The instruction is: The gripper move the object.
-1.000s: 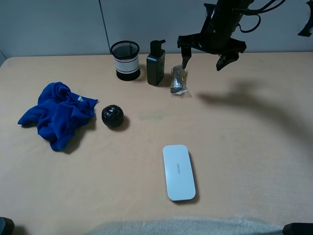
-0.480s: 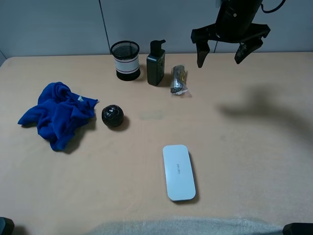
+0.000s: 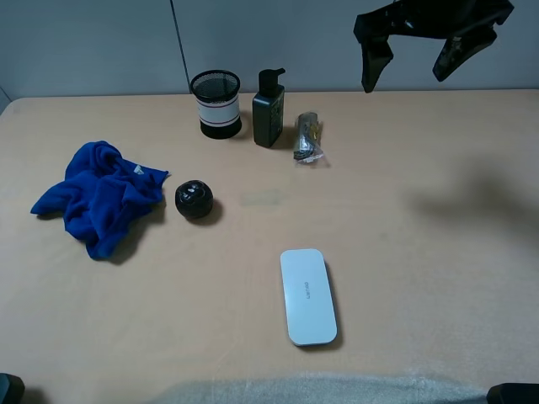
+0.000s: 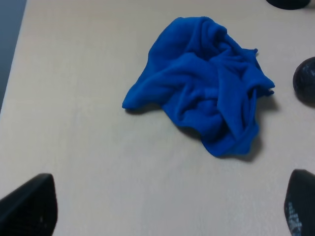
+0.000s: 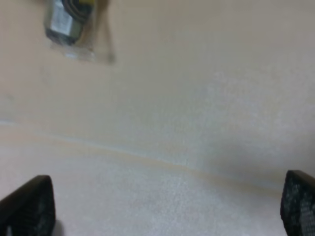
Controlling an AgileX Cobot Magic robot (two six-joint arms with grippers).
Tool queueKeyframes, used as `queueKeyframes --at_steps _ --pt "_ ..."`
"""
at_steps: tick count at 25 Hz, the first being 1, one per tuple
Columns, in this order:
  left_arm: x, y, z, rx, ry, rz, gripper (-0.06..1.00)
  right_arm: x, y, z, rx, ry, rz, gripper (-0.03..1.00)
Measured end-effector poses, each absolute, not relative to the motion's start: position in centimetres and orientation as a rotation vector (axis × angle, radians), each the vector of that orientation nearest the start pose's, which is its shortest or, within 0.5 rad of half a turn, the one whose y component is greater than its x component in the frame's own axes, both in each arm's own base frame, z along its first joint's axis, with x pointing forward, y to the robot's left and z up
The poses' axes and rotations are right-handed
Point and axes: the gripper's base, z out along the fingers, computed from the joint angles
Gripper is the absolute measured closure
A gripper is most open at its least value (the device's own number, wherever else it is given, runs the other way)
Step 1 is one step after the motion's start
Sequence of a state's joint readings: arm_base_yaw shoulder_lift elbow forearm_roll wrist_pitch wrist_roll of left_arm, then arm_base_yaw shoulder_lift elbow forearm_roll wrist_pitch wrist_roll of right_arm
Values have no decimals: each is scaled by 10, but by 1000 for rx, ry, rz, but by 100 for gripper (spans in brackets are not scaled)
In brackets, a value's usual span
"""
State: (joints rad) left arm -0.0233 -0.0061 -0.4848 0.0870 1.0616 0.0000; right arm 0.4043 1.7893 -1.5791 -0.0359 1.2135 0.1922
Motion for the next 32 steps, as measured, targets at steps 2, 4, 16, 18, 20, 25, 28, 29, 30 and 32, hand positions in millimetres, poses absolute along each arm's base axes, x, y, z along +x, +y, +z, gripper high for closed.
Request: queueKeyframes --at_steps 2,4,16,18,20,25,28,29,30,32 --pt "-4 7 273 20 2052 90 2 337 141 305 -326 2858 63 27" --pt "-4 7 273 20 2052 90 2 332 139 316 -333 2829 73 27" --pt "-4 7 273 20 2052 90 2 291 124 344 -355 2767 140 27" --pt "-4 7 273 20 2052 90 2 278 119 341 -358 2784 133 27" --pt "-4 7 273 20 2052 90 2 263 112 338 -364 2795 128 27" --pt "-4 7 273 20 2052 90 2 225 96 339 -373 2784 130 27" --pt "-4 7 273 20 2052 90 2 202 86 342 -370 2754 140 27" --pt "-4 7 273 20 2052 90 2 194 83 344 -368 2740 145 27" --pt "-4 7 273 20 2052 90 2 186 80 346 -366 2725 150 27" --pt "-4 7 273 20 2052 90 2 171 73 350 -362 2693 161 27"
